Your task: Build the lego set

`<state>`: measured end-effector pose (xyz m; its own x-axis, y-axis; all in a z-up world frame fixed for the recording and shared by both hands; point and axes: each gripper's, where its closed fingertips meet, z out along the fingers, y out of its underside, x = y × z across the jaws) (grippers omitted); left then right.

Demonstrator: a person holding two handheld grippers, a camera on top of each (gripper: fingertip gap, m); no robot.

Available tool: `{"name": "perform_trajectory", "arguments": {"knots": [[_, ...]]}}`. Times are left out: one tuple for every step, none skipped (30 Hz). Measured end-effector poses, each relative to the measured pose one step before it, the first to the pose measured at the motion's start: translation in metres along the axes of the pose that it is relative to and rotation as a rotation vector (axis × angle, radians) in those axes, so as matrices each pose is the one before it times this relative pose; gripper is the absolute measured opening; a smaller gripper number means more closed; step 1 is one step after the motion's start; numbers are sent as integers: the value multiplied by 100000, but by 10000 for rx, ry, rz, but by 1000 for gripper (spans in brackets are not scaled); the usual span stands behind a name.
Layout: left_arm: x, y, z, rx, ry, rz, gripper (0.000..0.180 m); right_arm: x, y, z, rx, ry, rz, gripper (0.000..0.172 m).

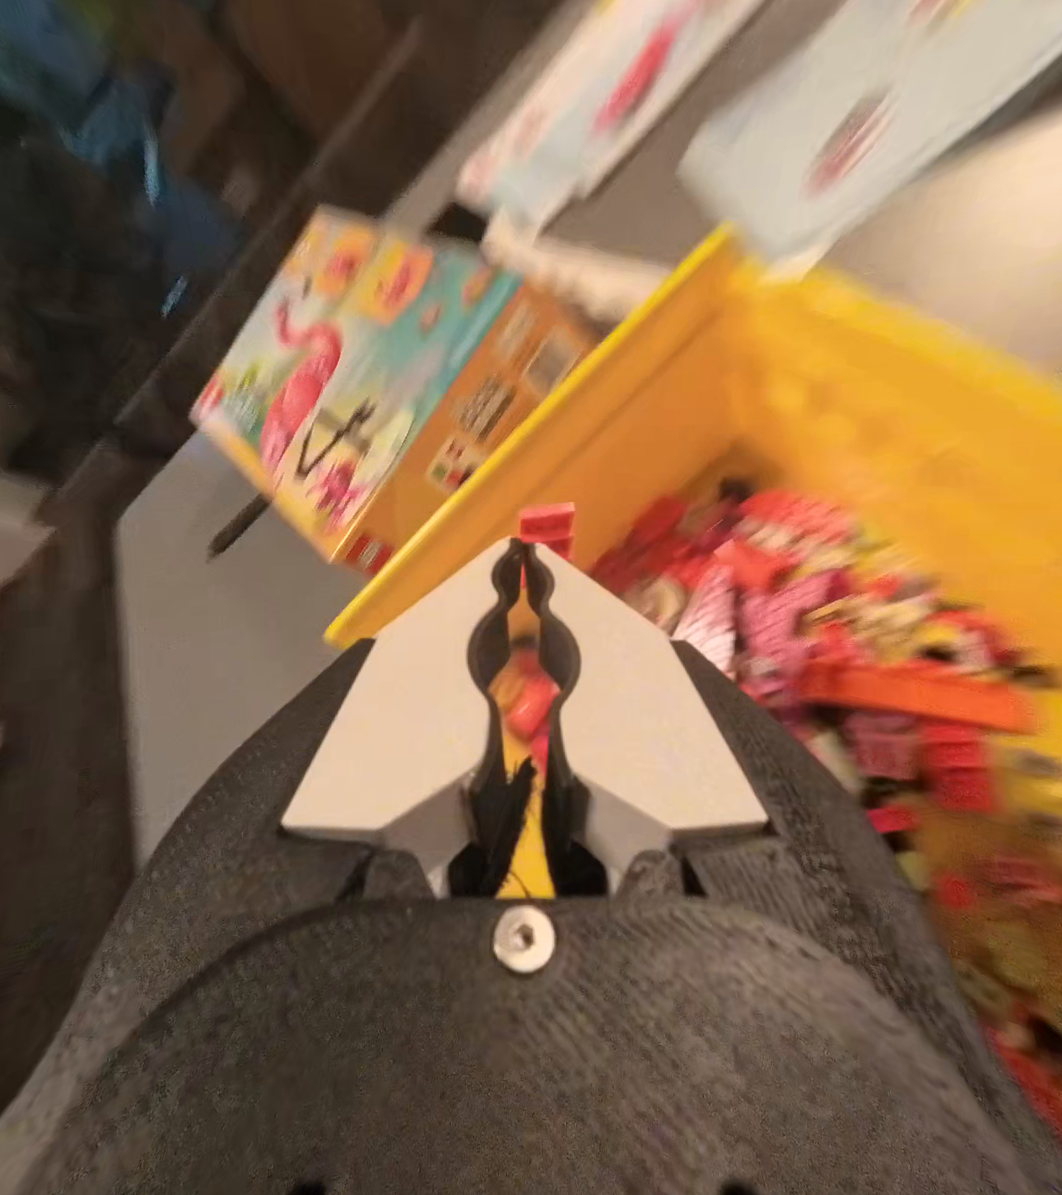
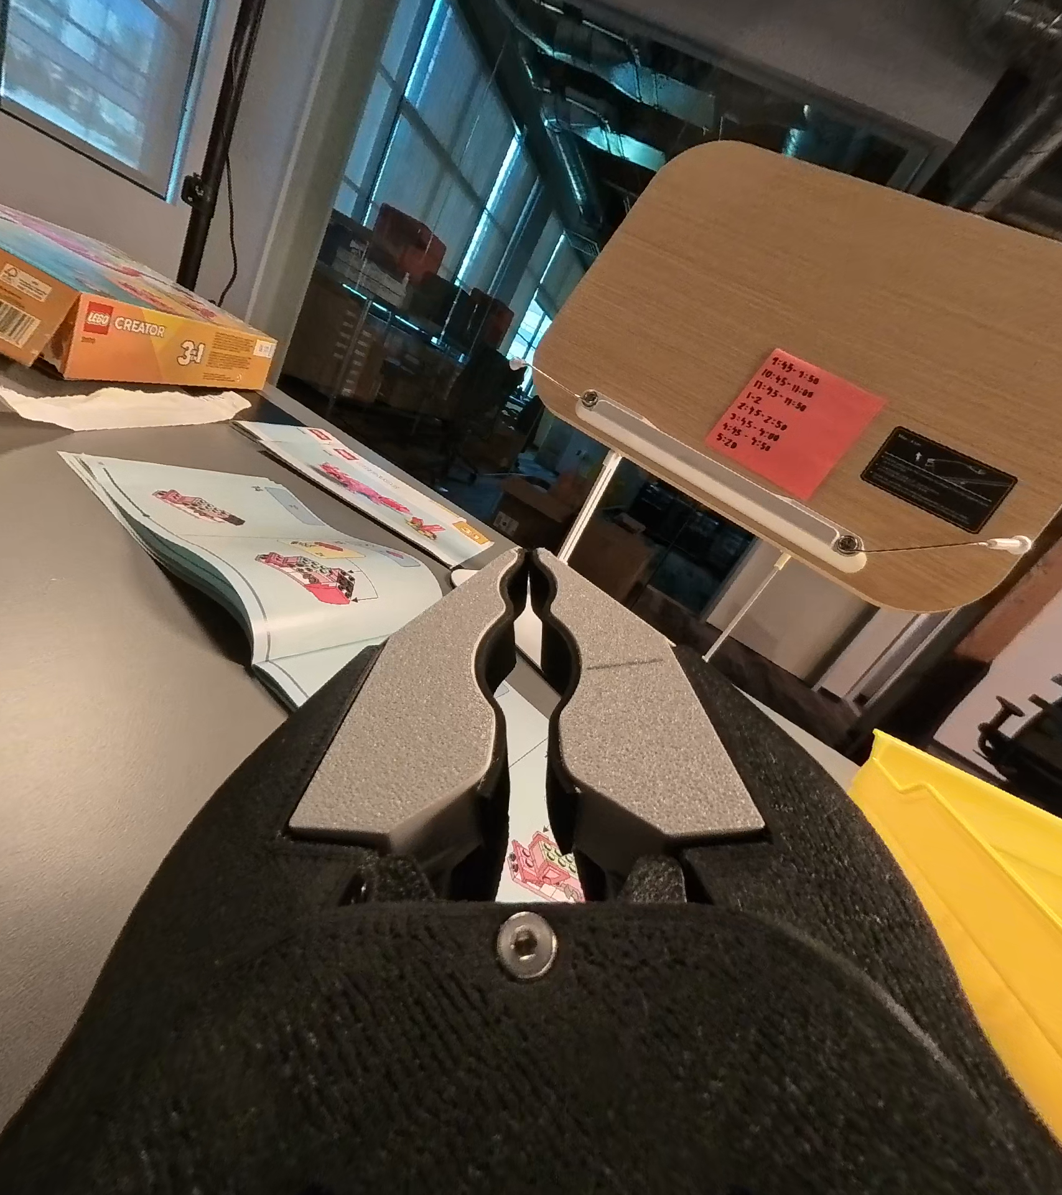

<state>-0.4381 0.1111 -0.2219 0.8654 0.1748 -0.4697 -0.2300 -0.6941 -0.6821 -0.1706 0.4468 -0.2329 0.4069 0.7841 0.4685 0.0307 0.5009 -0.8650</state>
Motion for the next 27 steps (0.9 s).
{"name": "perform_trajectory", "arguments": {"knots": [[916,-1788,-1447,1318,620,-301,0,20,-4,-6,4,4,22,0],[922,-1976,-1413,1276,482,-214,0,32,17,-8,-1,10,19,0],[1019,-2211,-1336,1282,448,-184,0,34,3,-10,-1,12,16,0],[1055,-2328,-1174,1255,411,-216,0,18,-6,-2,2,8,13,0],[1181,-2210,-895,1098,474,-279,0,15,4,-14,1,3,8,0],[1240,-1858,-590,850,527,-306,0,-3,0,0,0,0,4,0],[1044,-1443,-339,645,403,-249,0,-8,2,-1,-1,-4,2,0],[747,-1087,-170,500,238,-221,0,-12,3,7,-2,-5,1,0],[493,-816,-65,406,165,-324,0,-2,-2,1,2,-1,1,0],[359,-613,-31,366,160,-433,0,13,-14,-14,4,2,4,0],[373,-556,-26,400,237,-472,0,5,-8,-14,6,3,10,0],[297,-451,-34,384,219,-438,0,21,-7,-4,7,2,13,0],[57,-286,-33,300,97,-396,0,11,12,-3,-1,1,15,0],[-57,-118,-26,203,34,-327,0,16,1,0,0,3,18,0],[-136,50,-23,117,-23,-242,0,27,-11,-12,9,4,16,0],[-173,188,4,38,-66,-178,0,6,-17,-12,6,1,12,0],[-156,239,14,8,-81,-161,0,0,3,-5,1,-5,8,0],[-79,280,35,-13,-69,-147,0,-1,0,-9,0,-1,4,0],[12,300,26,-19,-72,-115,0,17,-14,-5,4,6,0,0],[30,332,12,-14,-118,-93,0,8,-18,-30,6,8,-1,0],[-67,387,-14,-3,-218,-123,0,21,-13,-36,6,9,0,0],[-16,386,-55,36,-221,-150,0,8,-38,-38,11,8,1,0],[65,394,-100,67,-196,-129,0,13,-29,-43,14,6,0,0],[21,455,-144,55,-254,-72,0,15,-24,-24,7,5,2,0],[4,486,-179,51,-269,-20,0,3,-3,-7,2,1,3,0],[96,398,-177,106,-206,12,0,-15,5,6,-4,-8,-1,0],[127,262,-123,164,-141,-11,0,-25,11,9,-5,-8,-9,0]]}}
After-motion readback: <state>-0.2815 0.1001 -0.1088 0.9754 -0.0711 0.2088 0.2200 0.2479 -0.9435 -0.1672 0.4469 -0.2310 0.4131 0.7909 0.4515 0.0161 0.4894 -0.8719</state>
